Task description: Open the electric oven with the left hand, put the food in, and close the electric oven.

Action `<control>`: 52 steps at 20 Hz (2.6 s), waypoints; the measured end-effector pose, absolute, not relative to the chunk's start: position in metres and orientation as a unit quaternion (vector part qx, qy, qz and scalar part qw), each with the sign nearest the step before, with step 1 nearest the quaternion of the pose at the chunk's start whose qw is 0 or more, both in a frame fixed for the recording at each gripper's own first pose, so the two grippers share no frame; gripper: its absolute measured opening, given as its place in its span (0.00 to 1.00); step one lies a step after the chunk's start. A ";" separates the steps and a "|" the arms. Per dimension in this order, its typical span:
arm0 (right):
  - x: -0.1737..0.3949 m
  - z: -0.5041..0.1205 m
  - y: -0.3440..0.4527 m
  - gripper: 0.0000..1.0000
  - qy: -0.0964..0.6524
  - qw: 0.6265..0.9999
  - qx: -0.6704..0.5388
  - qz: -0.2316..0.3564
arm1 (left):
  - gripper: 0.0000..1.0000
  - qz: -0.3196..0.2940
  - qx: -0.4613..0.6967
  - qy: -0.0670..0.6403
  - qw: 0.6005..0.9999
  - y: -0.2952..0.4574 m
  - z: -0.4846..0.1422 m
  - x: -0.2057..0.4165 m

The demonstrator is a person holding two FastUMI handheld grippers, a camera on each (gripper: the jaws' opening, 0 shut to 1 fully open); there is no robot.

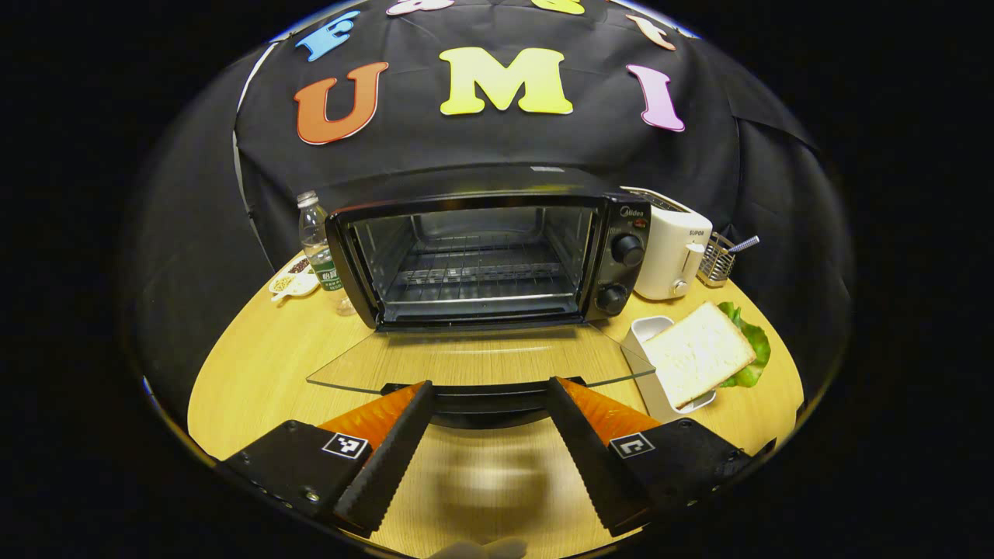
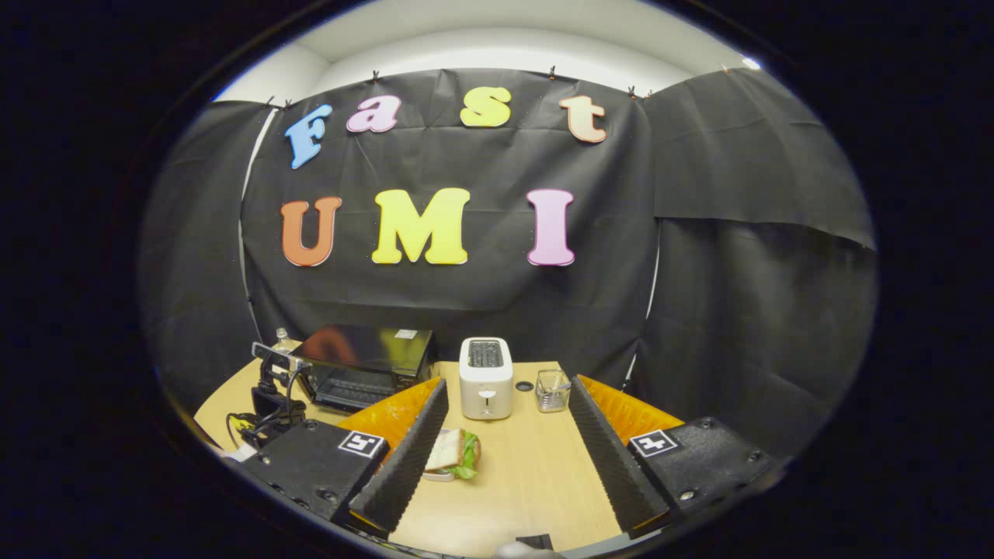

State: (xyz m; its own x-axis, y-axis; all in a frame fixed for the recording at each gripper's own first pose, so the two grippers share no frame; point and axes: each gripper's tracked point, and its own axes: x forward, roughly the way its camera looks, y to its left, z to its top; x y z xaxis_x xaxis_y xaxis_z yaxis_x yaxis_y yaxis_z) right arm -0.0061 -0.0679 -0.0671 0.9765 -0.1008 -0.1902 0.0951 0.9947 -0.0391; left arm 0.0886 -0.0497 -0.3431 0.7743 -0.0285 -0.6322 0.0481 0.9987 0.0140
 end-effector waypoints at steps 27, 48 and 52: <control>0.052 -0.233 -0.069 1.00 0.213 0.971 0.109 0.025 | 0.95 -0.005 -0.049 0.235 0.971 -0.008 -0.219 0.030; 0.174 -0.361 -0.006 0.44 0.374 0.833 0.375 0.161 | 0.94 0.130 -0.038 0.121 0.983 -0.011 -0.051 -0.043; 0.174 -0.349 0.000 0.40 0.369 0.835 0.361 0.188 | 0.94 0.159 -0.021 0.125 0.979 -0.013 -0.056 -0.050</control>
